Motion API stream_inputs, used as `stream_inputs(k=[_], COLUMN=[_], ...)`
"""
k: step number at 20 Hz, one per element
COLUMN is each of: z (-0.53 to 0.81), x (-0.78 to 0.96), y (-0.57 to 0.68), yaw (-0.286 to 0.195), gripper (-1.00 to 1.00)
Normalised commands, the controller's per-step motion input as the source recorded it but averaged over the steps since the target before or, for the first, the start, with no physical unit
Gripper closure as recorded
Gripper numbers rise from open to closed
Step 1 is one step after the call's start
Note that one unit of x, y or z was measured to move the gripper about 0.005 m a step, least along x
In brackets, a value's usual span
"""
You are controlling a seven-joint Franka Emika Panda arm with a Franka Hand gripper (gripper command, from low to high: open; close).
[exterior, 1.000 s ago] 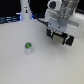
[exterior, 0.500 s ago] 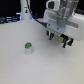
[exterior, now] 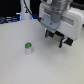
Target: Open the kcup holder, insert the kcup into the holder, and close the kcup holder
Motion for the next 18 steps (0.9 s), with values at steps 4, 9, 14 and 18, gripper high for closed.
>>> stream_inputs(k=[4, 9, 14, 18], z=[0.22, 0.06, 0.0, -0.09], x=[-0.13, -0.23, -0.2, -0.21], y=[-0.41, -0.35, -0.36, -0.42], yaw=[-0.278, -0.297, -0.301, -0.303], gripper=[-1.0, -1.0, -1.0, -1.0])
